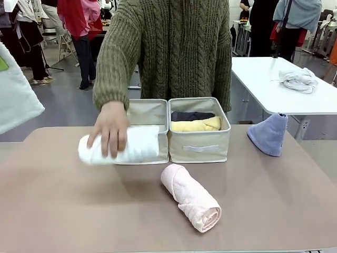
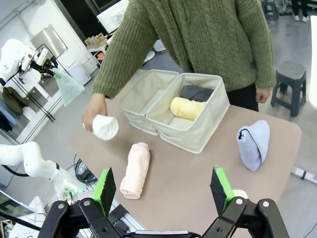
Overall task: Sort the towels based on their folding style.
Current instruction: Pick up one triangle-folded towel and place it in the left Fabric basket.
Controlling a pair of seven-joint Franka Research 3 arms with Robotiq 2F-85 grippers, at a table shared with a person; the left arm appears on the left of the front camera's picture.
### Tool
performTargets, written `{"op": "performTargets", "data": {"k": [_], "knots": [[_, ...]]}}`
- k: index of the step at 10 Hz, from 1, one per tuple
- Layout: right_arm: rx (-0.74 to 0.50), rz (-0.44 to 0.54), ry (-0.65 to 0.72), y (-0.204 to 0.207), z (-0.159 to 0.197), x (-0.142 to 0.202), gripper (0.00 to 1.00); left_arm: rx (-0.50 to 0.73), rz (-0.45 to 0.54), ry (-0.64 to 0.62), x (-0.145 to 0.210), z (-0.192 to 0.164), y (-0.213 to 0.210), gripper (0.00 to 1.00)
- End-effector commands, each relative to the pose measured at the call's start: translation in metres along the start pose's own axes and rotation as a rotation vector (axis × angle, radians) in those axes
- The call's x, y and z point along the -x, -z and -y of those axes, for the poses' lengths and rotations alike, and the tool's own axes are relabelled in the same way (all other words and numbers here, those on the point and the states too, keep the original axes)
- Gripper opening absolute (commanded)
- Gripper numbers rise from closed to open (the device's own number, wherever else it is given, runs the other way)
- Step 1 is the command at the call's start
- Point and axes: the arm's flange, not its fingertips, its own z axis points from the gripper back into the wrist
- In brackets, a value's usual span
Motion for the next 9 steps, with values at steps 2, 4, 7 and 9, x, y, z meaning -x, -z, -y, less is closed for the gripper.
{"op": "performTargets", "data": {"k": [2, 4, 7, 9], "knots": [[-0.015, 0.006, -0.007, 0.002, 0.001, 0.000, 1.00, -0.008, -0.005, 0.003, 0.001, 0.001, -0.003, 0.17], [-0.015, 0.006, -0.007, 0.002, 0.001, 0.000, 1.00, -0.008, -0.005, 0.003, 0.001, 0.001, -0.003, 0.17], [-0.015, 0.006, -0.007, 0.002, 0.001, 0.000, 1.00, -0.050, 0.006, 0.177, -0.035, -0.006, -0.007, 0.17], [-0.015, 0.006, -0.007, 0.002, 0.001, 0.000, 1.00, -0.039, -0.018, 0.262, -0.084, -0.010, -0.007, 0.17]]}}
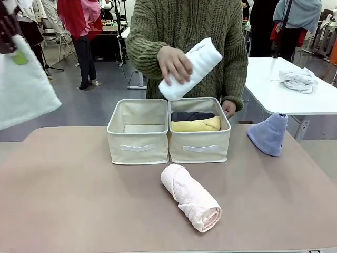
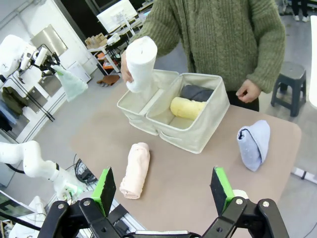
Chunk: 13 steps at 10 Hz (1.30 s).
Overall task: Sort the towels based on their folding style.
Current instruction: Pick up one triangle-folded towel and place it in the left Fabric basket.
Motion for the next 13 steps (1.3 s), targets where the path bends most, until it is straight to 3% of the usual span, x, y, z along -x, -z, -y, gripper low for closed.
{"op": "performTargets", "data": {"k": [1, 3, 4, 8, 10, 13], "knots": [[-0.015, 0.006, -0.007, 0.002, 0.001, 0.001, 1.00, -0.010, -0.033, 0.084, -0.043, -0.026, 0.003, 0.17], [-0.015, 0.006, -0.007, 0.002, 0.001, 0.001, 1.00, 0.034, 0.000, 0.102, -0.076, -0.032, 0.019, 0.17], [-0.015, 0.006, -0.007, 0.002, 0.001, 0.001, 1.00, 0.055, 0.021, 0.066, -0.065, -0.029, 0.020, 0.17], [-0.015, 0.006, -0.007, 0.002, 0.001, 0.001, 1.00, 0.049, -0.001, 0.110, -0.082, -0.026, 0.033, 0.17], [-0.015, 0.006, -0.007, 0.002, 0.001, 0.001, 1.00, 0.042, 0.025, 0.280, -0.146, -0.058, 0.035, 0.17], [-0.015, 0.006, -0.007, 0.002, 0.001, 0.001, 1.00, 0.120, -0.003, 0.384, -0.234, -0.095, 0.076, 0.17]]}}
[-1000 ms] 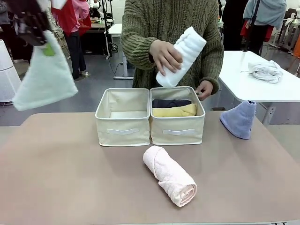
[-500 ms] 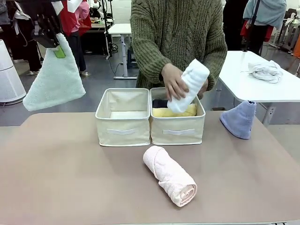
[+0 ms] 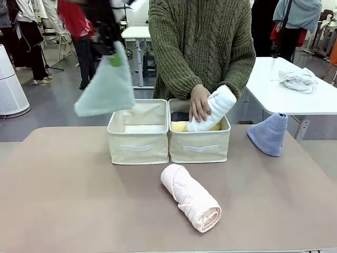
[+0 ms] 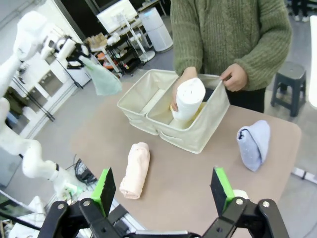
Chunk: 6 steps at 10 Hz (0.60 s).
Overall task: Sort the towels based on their folding style.
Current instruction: Pick up one triangle-folded towel and place it in the left Fabric basket.
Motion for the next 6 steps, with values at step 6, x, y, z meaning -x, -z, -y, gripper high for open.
{"op": "performTargets", "data": {"k": [6], "knots": [[-0.015, 0.006, -0.006, 0.002, 0.001, 0.001, 1.00, 0.131, 0.000, 0.049, -0.047, -0.072, 0.087, 0.17]]}}
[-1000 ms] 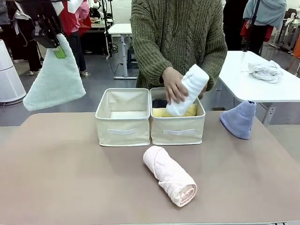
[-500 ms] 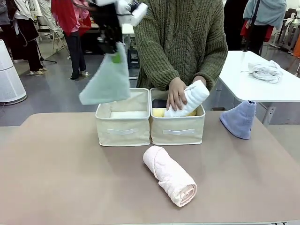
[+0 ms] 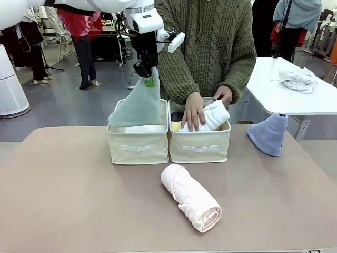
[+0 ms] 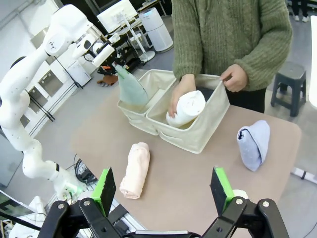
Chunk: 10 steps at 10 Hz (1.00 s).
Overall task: Sort the towels based on their folding style.
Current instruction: Pick up one triangle-folded towel and place it in the left Fabric basket.
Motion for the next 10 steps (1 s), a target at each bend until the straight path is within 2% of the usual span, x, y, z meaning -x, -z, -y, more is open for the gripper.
{"op": "performTargets", "data": {"k": [1, 7, 10], "knots": [[-0.015, 0.006, -0.007, 0.002, 0.001, 0.001, 1.00, 0.022, 0.003, -0.031, -0.002, -0.015, -0.006, 0.17], [-0.015, 0.006, -0.007, 0.002, 0.001, 0.001, 1.00, 0.071, 0.085, -0.020, 0.002, -0.023, 0.039, 0.17], [-0.015, 0.006, -0.007, 0.002, 0.001, 0.001, 1.00, 0.101, 0.078, -0.006, -0.001, -0.026, 0.062, 0.17]]}}
